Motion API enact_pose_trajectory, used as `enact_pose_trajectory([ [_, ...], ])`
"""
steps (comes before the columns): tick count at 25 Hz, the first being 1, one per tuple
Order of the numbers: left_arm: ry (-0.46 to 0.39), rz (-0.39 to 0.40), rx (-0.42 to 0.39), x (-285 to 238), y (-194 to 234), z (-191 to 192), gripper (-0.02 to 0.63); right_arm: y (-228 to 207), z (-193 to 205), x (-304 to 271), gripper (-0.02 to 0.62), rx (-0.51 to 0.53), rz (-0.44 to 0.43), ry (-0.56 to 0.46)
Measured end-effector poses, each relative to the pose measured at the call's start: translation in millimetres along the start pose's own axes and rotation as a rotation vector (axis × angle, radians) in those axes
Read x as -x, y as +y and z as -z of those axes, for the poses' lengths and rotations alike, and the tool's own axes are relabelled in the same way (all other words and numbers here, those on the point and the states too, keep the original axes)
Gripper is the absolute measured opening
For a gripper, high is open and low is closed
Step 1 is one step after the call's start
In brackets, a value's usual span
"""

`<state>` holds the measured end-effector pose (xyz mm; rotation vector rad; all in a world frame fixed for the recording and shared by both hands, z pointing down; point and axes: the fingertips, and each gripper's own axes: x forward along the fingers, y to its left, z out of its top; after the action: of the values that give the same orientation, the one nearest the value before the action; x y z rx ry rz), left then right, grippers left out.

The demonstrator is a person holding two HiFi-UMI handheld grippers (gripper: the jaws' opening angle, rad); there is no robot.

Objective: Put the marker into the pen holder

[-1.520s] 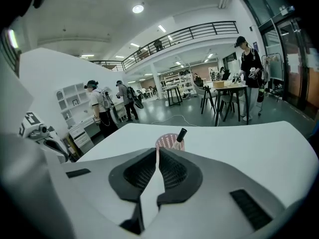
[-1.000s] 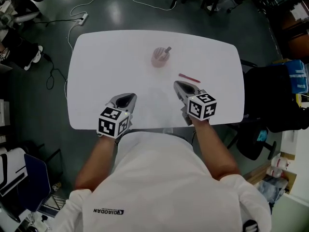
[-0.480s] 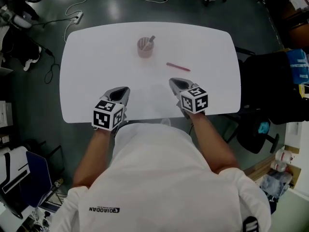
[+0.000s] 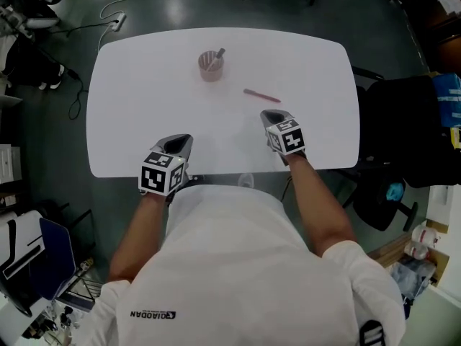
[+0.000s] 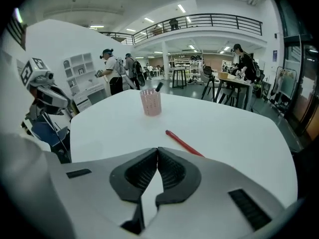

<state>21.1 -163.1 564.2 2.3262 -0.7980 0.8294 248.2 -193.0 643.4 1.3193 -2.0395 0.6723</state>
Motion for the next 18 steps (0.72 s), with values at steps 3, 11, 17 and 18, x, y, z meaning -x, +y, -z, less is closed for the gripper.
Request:
enact_pose_trajectory([
  [3, 0.001, -0.029, 0.021, 2.3, 2.7, 4.0, 0.029, -16.2, -2.8, -11.6, 0.02, 0.046, 0.008, 0.02],
  [11, -0.009, -0.116, 0.099, 13.4, 17.0, 13.6, 0.029, -26.6, -29.4, -57.9, 0.034, 0.375, -0.025, 0.125],
  [17, -0.033, -0.134, 0.202, 16.4, 17.6, 23.1, 0.029, -25.3, -27.9, -96.5, 0.084, 0.609, -0.094, 0.26],
  [18, -0.044, -0.137, 0.225, 19.3, 18.4, 23.8, 0.029, -25.3, -27.5, -101.8, 0.091, 0.646, -0.103, 0.285],
])
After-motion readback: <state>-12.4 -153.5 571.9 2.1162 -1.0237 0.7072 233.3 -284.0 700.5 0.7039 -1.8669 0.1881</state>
